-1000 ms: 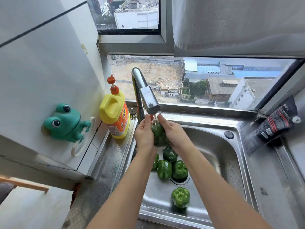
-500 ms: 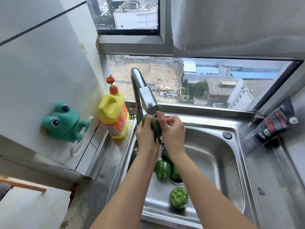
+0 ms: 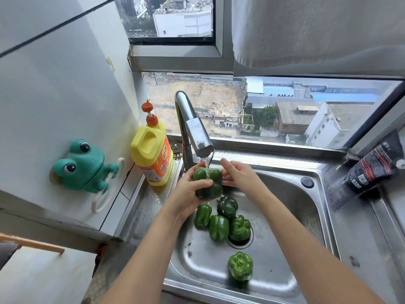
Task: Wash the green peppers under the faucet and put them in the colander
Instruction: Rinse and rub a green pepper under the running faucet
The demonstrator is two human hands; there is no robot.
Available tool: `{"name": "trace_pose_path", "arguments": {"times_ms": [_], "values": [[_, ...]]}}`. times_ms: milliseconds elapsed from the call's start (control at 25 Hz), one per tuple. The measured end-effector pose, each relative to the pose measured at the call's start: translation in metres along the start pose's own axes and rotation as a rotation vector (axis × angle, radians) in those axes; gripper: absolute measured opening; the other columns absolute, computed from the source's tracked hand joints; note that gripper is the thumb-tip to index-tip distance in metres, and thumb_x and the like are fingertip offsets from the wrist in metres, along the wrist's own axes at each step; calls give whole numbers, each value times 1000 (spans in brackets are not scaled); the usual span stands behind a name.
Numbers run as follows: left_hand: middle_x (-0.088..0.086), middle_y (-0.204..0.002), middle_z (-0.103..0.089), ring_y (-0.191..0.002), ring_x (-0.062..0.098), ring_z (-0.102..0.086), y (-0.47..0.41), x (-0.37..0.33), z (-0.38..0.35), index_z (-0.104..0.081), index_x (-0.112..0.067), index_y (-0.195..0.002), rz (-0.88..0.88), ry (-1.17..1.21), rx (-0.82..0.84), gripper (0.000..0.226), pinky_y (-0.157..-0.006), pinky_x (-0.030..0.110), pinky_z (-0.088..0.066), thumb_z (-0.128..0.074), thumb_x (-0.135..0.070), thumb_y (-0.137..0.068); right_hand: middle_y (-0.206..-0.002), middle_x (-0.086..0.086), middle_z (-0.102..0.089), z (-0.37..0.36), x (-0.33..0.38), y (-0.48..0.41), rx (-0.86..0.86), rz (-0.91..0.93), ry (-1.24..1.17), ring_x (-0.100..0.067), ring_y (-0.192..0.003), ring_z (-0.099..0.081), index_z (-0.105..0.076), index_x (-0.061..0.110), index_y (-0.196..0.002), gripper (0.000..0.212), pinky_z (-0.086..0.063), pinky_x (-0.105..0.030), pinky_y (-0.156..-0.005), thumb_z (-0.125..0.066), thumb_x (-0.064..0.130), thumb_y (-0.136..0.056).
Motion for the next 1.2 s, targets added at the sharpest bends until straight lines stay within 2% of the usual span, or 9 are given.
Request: {"name": "trace_pose_path", "arguments": {"times_ms": [160,280,400,520,680,800,920,1000,1200], "values": [[13,-115,-63,-106,36,-57,2,10,10,-54,-20,-124,111,82,117,63,-92,60,-44,-55,4,-66,-105,-8,-66,23,0,-48,-97,-6,176,-21,-88,-68,-58,6,-115,38,-58,-37,-84,-65,32,-88],[15,-117,-64,-110,38,-56,3,18,17,-59,-19,-121,183,233,132,58,-96,61,-41,-61,1,-66,-122,-6,-56,13,-3,-77,88,-100,313,-21,-87,-67,-43,10,-136,67,-58,-33,-79,-72,36,-82],[12,-102,-71,-94,33,-65,4,19,18,-68,-19,-105,211,239,54,30,-91,58,-44,-67,-21,-75,-127,-10,-56,-4,-9,-93,225,-132,353,-18,-79,-66,-40,11,-141,64,-58,-32,-77,-66,32,-87],[12,-95,-72,-85,28,-68,-1,20,25,-77,-16,-89,161,189,-18,25,-83,50,-53,-72,-31,-69,-115,-11,-62,-13,-10,-101,207,-127,371,-19,-77,-64,-46,11,-135,47,-58,-35,-79,-58,26,-92],[17,-102,-70,-89,27,-70,-4,22,38,-67,-6,-108,127,90,-6,71,-75,40,-59,-91,-34,-48,-97,-15,-61,-22,-4,-104,169,-74,659,-21,-75,-56,-54,-2,-120,31,-47,-31,-66,-50,12,-93],[11,-113,-67,-102,27,-65,-2,24,42,-61,-21,-119,135,-36,76,81,-85,44,-55,-92,-37,-46,-86,-22,-67,-26,3,-108,150,-78,734,-28,-78,-59,-62,-7,-98,24,-43,-30,-60,-50,13,-94],[11,-125,-61,-111,29,-62,3,20,45,-53,-29,-127,108,-122,112,77,-92,44,-52,-84,-11,-59,-71,-20,-67,-27,4,-115,100,-108,717,-31,-69,-65,-62,-3,-74,22,-49,-29,-55,-51,9,-89],[14,-124,-61,-110,26,-63,7,17,45,-46,-20,-133,94,-179,117,78,-91,36,-53,-74,4,-64,-56,-12,-58,-31,7,-118,43,-91,762,-28,-56,-57,-51,4,-55,32,-39,-22,-41,-50,8,-86],[11,-121,-61,-108,25,-62,17,18,55,-50,-21,-128,95,-167,151,75,-92,35,-52,-67,13,-64,-66,-18,-63,-43,17,-119,21,-82,808,-31,-65,-57,-51,1,-54,31,-47,-32,-59,-48,5,-84]]}}
Point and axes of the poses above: each hand's wrist, its own y-axis away from the middle knuckle, its own z-axis out of the back of the hand, x = y × z, the point moved 3 cm from there along -y, towards the middle knuckle
